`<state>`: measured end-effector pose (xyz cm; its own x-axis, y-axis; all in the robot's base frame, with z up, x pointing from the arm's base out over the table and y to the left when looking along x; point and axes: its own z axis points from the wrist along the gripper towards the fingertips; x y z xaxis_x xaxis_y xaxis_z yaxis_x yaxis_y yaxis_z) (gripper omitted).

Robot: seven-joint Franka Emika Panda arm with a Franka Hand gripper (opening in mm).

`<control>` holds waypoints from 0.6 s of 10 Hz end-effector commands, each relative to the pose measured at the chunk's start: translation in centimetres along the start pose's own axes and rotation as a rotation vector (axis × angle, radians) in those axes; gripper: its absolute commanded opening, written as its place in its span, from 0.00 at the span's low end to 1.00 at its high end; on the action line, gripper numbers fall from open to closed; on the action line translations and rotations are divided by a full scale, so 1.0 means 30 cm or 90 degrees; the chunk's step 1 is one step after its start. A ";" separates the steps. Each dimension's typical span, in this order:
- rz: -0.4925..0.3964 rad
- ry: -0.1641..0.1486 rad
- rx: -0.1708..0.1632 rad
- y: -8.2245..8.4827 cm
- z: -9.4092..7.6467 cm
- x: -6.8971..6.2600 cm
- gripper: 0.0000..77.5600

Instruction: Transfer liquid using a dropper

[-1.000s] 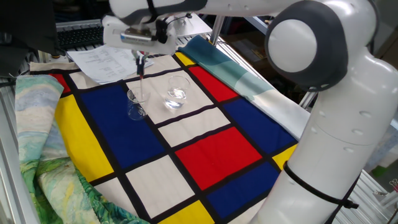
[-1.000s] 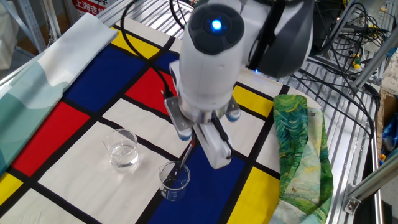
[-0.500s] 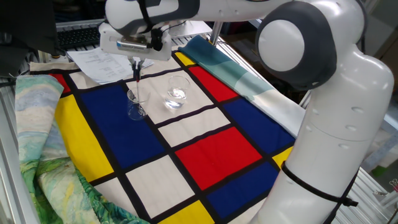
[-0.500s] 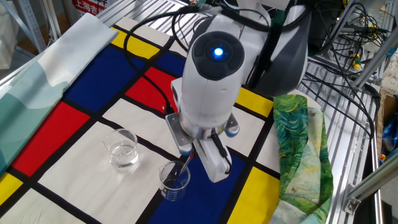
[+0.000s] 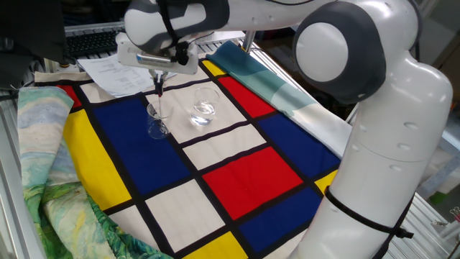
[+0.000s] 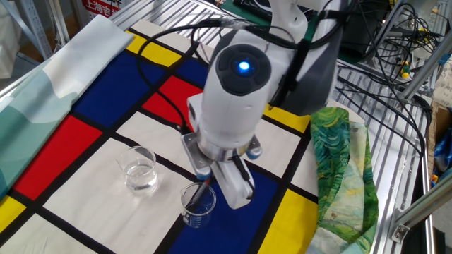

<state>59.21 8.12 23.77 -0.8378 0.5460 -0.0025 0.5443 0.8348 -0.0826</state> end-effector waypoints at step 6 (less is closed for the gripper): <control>-0.005 -0.030 0.003 -0.005 0.060 0.044 0.01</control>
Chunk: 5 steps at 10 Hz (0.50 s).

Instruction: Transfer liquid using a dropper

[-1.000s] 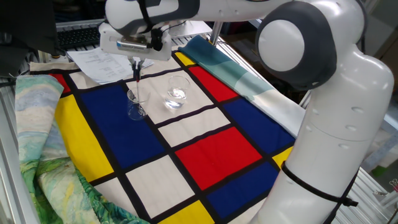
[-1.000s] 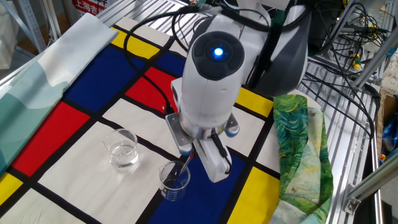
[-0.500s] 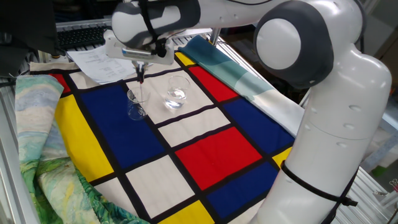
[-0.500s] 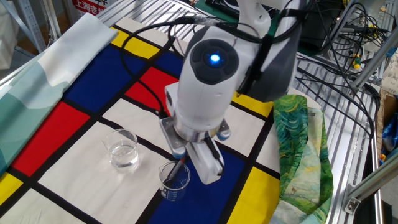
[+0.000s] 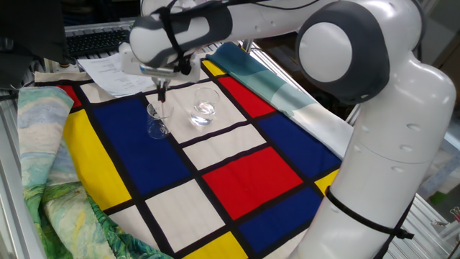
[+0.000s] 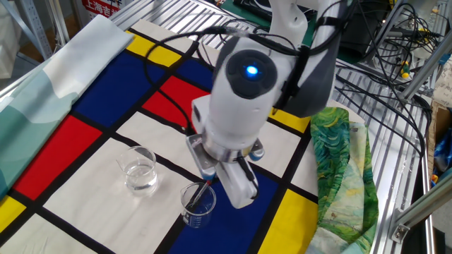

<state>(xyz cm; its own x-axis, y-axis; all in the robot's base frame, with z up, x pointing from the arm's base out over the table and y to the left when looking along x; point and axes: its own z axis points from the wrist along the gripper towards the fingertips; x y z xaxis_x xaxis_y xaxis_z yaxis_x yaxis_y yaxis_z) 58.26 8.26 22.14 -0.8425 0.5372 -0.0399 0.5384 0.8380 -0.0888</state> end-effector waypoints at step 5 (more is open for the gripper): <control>0.015 -0.014 -0.006 0.016 0.039 0.036 0.01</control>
<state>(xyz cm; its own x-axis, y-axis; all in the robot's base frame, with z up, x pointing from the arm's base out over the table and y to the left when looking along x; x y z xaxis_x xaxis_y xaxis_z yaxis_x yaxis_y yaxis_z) 57.52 9.12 20.79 -0.8287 0.5563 -0.0612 0.5596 0.8249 -0.0794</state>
